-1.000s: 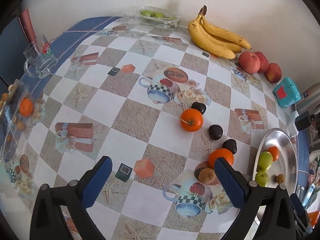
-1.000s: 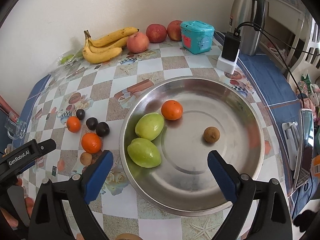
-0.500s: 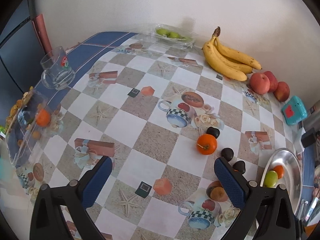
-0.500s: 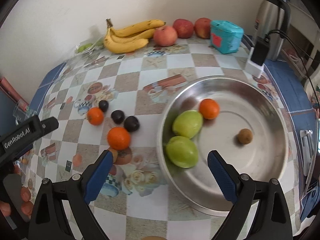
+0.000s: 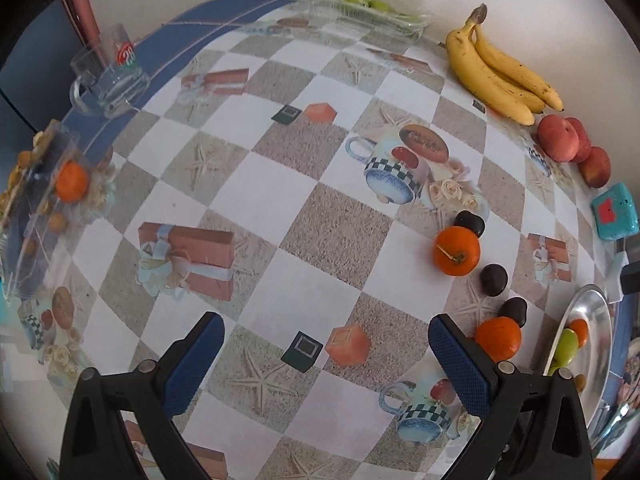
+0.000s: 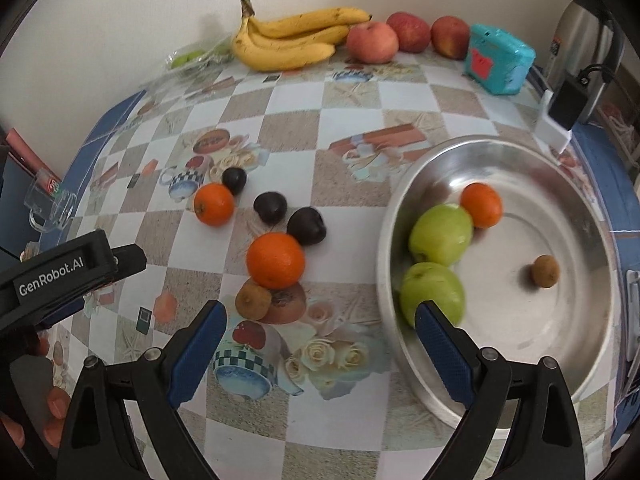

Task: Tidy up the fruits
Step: 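Move the open left gripper toward the brown kiwi beside the orange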

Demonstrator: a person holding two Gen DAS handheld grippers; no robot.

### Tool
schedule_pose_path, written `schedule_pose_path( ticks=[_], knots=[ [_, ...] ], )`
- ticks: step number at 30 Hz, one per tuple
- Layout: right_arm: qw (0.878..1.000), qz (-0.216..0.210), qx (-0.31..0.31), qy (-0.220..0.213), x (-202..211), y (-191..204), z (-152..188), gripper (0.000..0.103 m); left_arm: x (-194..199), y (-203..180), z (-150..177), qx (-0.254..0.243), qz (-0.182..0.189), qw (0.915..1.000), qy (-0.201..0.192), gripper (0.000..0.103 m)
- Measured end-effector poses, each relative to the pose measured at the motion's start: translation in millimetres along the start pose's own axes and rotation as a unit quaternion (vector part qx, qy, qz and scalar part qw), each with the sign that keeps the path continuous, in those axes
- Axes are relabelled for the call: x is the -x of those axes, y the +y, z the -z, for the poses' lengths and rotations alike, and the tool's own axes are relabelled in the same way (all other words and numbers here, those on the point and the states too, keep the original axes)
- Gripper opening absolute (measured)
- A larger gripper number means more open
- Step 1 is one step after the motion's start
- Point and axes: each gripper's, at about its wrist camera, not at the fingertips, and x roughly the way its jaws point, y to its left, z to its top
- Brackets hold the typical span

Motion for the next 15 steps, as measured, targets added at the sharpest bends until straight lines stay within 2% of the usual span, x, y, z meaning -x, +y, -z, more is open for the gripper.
schedule_pose_path(
  ticks=[6,11,15],
  knots=[
    [1.000,0.007,0.018,0.009,-9.0,12.1,0.4,0.096,-7.9,-3.2,-0.7,-0.005,0.011,0.9998,0.015,0.103],
    [1.000,0.002,0.024,0.007,-6.1,14.1,0.1,0.096,-9.1,-9.4,-1.8,-0.011,0.027,0.9995,0.010,0.103],
    [0.999,0.018,0.027,-0.002,0.1,8.6,-0.4,0.096,-10.6,-17.2,-0.4,-0.028,0.020,0.9994,0.007,0.103]
  ],
)
